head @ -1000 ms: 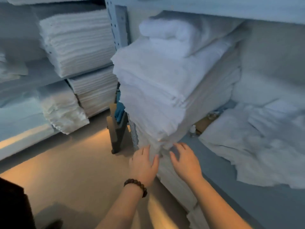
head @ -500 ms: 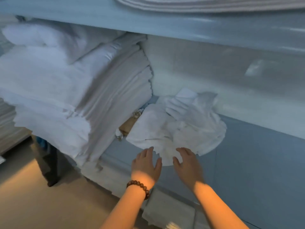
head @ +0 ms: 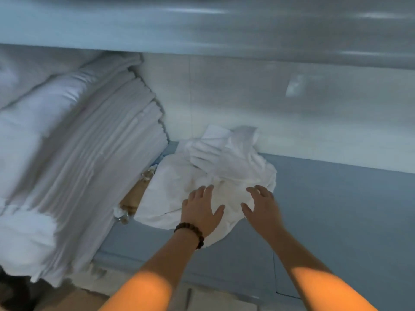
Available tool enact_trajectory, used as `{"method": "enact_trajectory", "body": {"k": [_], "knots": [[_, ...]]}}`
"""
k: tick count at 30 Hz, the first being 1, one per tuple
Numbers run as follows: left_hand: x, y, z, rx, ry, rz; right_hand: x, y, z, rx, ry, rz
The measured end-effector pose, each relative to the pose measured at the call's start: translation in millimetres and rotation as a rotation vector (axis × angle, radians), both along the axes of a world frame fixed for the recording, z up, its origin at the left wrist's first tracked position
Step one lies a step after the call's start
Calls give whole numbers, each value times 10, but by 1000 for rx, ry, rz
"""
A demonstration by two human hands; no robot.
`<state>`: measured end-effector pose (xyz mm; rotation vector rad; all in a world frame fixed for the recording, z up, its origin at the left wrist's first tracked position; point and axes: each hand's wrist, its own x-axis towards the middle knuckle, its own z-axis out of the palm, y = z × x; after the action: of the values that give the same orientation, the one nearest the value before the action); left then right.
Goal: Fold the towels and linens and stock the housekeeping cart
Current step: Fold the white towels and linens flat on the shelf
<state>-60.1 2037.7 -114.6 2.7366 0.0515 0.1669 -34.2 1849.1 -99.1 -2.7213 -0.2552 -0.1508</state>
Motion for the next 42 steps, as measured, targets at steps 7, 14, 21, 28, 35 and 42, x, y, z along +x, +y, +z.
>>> {"method": "enact_trajectory", "body": {"k": [7,14,21,28,35,42], "knots": [[987,-112,-212,75,125,-59,818,-130,-212,-232,-23,8],[1444,-224,-403,84,31,-68,1224,-51,-588,-256,-42,74],[1341,-321,-260,-81,-193,-190,1298,-154,-484,-284,-104,99],[1090,-629,347,-224,-286,-321,1144,-414,-108,-142,-220,105],[700,-991,674,-291,-339,-418,656,-692,184,-20,-301,10],[486,-1352,749,-355,-307,-454,369,-1160,479,6,-369,-22]]}}
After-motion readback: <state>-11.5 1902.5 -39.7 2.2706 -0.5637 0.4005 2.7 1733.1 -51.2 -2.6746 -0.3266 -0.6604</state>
